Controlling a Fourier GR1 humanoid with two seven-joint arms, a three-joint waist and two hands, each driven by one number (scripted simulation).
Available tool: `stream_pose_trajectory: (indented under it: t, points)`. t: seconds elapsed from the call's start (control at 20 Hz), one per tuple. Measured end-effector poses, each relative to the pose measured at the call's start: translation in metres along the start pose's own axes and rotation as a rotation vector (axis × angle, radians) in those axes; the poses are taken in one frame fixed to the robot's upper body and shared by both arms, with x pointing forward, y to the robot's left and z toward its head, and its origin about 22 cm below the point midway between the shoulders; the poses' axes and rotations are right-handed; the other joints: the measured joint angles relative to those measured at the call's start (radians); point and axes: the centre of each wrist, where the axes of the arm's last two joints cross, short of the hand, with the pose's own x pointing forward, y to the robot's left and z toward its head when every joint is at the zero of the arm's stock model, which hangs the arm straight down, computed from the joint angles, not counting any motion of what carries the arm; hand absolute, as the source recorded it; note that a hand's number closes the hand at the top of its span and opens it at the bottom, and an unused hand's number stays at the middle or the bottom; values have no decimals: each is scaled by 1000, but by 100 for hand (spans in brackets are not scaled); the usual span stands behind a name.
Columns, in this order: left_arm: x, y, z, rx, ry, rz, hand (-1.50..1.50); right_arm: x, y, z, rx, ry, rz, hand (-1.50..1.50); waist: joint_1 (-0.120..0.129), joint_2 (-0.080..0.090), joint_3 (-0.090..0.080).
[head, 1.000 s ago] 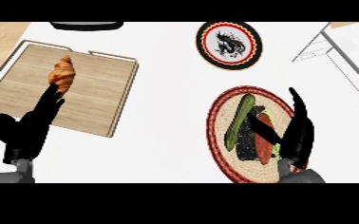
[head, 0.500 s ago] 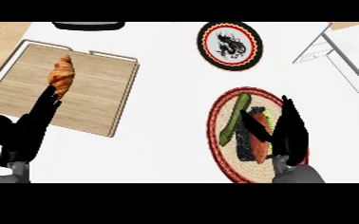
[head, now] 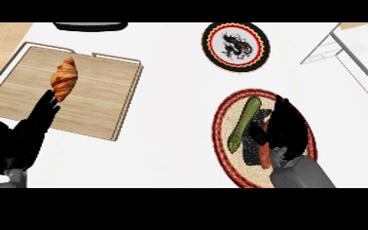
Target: Pick the sweet potato from the placemat and place it in the tiered shelf
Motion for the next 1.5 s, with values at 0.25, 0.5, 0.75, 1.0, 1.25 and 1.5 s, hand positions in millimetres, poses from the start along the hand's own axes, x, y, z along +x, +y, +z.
stream_pose_trajectory:
  t: [0.25,0.5,0.75,1.0,1.25,1.5]
  points:
    - [-6,3,5,6,1,-2,0,8,-14,6,32,-14,39,-150,-5,3,3]
    - [-5,3,2,9,6,-2,0,6,-18,3,56,3,73,-150,-10,5,6]
    - [-3,1,-1,8,9,-2,0,-2,-15,-4,66,30,108,-150,-10,7,7]
    - [-5,0,-1,14,-2,-4,0,-11,-15,-6,70,35,128,-150,-10,6,8]
    - [-3,-1,1,11,2,-5,0,-12,-13,-14,72,51,146,-150,-6,8,8]
    - [-3,-2,0,4,3,2,0,-18,-7,-21,95,83,154,150,-6,8,7]
